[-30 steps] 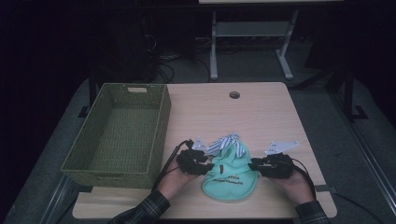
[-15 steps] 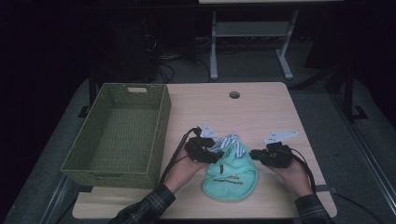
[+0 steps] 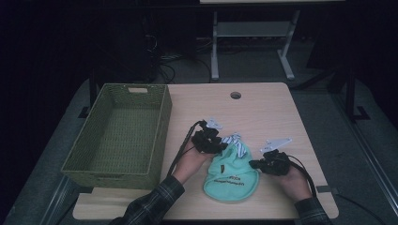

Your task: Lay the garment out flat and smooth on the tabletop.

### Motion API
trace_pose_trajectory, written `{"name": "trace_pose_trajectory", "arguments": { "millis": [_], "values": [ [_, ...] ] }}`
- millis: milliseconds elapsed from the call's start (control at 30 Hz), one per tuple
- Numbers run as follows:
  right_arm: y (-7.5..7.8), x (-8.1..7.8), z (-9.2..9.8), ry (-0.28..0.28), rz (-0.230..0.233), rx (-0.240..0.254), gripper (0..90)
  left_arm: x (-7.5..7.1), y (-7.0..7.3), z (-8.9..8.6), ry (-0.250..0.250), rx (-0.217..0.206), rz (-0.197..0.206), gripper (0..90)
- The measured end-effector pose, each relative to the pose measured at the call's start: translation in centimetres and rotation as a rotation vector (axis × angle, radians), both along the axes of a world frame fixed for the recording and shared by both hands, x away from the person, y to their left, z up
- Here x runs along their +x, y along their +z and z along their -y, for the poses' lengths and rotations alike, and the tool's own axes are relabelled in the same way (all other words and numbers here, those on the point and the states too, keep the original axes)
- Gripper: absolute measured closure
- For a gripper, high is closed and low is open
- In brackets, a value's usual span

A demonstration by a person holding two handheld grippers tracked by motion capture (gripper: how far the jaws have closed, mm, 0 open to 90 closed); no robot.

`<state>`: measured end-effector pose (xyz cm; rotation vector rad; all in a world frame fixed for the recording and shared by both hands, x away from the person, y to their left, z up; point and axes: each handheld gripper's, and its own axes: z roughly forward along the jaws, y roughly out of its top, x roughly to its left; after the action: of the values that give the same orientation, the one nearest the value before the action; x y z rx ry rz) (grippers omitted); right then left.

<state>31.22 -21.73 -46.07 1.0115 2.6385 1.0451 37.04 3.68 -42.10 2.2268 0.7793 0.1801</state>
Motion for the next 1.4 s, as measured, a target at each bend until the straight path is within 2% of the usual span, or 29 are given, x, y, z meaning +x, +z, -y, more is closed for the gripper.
{"name": "trace_pose_trajectory", "arguments": {
  "millis": [67, 133, 233, 367, 400, 500, 567, 767, 833, 867, 900, 967, 1067, 1167, 1400],
  "values": [
    [-0.3, 0.0, -0.2, 0.008, -0.002, -0.016, 90.0, 0.3, -0.1, 0.1, 0.001, 0.007, 0.008, 77.0],
    [-0.4, 0.0, -0.2, 0.012, -0.003, -0.016, 90.0, 0.6, -0.1, 0.1, -0.002, 0.025, 0.020, 82.4],
    [-0.4, 0.0, -0.2, 0.020, 0.005, -0.020, 90.0, 1.4, 0.2, -0.3, 0.021, 0.039, 0.047, 83.4],
    [-0.4, 0.0, -0.2, 0.025, 0.007, -0.022, 90.0, 2.6, -0.1, -1.1, 0.069, 0.044, 0.055, 83.8],
    [-0.3, 0.0, -0.2, 0.021, 0.005, -0.025, 90.0, 3.1, -0.3, -1.4, 0.078, 0.056, 0.060, 83.8],
    [-0.3, 0.0, -0.3, 0.019, 0.008, -0.025, 90.0, 4.3, -1.3, -2.0, 0.110, 0.068, 0.048, 83.9],
    [-0.4, 0.0, -0.3, 0.019, 0.013, -0.029, 90.0, 5.0, -1.9, -2.3, 0.112, 0.083, 0.035, 83.9],
    [-0.4, 0.0, -0.5, 0.021, 0.017, -0.023, 90.0, 5.7, -3.7, -2.0, 0.121, 0.116, 0.017, 83.8],
    [-0.4, 0.0, -0.5, 0.021, 0.017, -0.023, 90.0, 5.7, -3.8, -1.9, 0.120, 0.111, 0.012, 82.4],
    [-0.4, 0.0, -0.5, 0.021, 0.017, -0.024, 90.0, 5.6, -3.6, -2.0, 0.123, 0.112, 0.012, 79.3],
    [-0.4, 0.0, -0.5, 0.020, 0.017, -0.026, 90.0, 5.5, -3.4, -2.1, 0.122, 0.111, 0.015, 72.5],
    [-0.3, 0.0, -0.4, 0.018, 0.021, -0.027, 90.0, 5.1, -2.6, -2.3, 0.125, 0.092, 0.021, 63.5],
    [0.1, 0.1, -0.2, 0.004, 0.029, 0.010, 89.9, 3.7, -1.4, -2.7, 0.105, 0.066, 0.021, 61.0],
    [0.7, 0.3, 0.2, -0.020, 0.049, 0.037, 89.9, 1.9, -0.8, -2.9, 0.070, 0.045, 0.017, 66.3],
    [1.9, 1.1, 0.4, -0.044, 0.081, 0.064, 90.0, -2.0, -0.4, -3.2, -0.015, 0.038, 0.023, 84.2]
  ]
}}
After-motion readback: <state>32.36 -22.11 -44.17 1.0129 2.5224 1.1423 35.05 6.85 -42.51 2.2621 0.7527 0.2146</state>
